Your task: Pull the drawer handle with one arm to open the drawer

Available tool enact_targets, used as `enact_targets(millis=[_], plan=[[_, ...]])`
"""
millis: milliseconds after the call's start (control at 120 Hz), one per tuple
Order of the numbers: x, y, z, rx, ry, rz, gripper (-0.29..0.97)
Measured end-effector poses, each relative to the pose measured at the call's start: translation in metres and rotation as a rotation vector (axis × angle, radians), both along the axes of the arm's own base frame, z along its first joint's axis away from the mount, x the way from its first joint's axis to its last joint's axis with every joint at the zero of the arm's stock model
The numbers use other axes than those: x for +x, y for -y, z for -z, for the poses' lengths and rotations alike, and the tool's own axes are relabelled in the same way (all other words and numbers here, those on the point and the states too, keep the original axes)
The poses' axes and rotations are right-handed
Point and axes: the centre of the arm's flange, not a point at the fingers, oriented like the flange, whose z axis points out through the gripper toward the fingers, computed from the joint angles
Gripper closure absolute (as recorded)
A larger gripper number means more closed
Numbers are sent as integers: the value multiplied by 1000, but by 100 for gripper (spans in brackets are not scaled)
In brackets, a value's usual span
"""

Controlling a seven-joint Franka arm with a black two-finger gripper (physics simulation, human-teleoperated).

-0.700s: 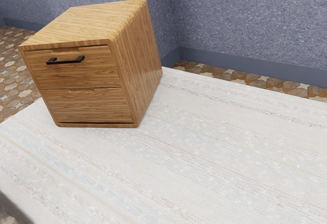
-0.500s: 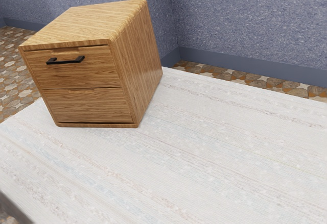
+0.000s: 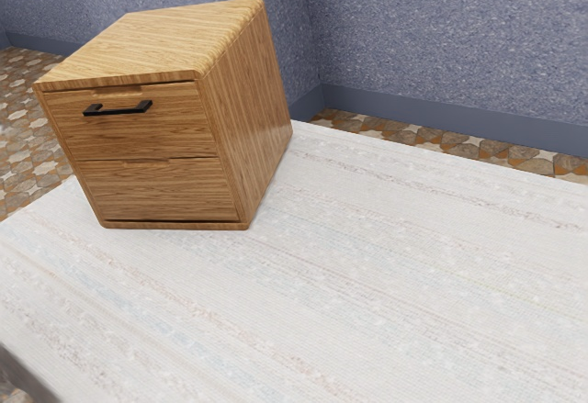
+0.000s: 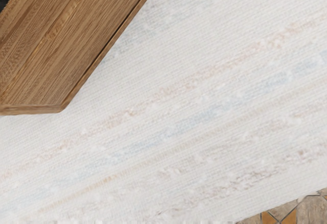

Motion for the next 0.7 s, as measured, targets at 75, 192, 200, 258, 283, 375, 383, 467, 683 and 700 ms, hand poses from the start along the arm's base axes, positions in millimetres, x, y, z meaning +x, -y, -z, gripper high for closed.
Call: enact_targets(millis=[75, 192, 200, 258, 283, 375, 383, 467, 683, 700], plan=[[-16, -4, -17, 62, 34, 11, 0], [-16, 23, -33, 177, 36, 111, 0], [-14, 26, -33, 187, 33, 118, 0], [-7, 30, -26, 240, -3, 150, 0], [-6, 28, -19, 262, -23, 161, 0], [-15, 11, 0, 319, -52, 182, 0], [-16, 10, 2, 324, -53, 185, 0], [-14, 12, 10, 373, -40, 228, 0], [0, 24, 36, 405, -7, 351, 0], [0, 24, 37, 406, -2, 355, 0]])
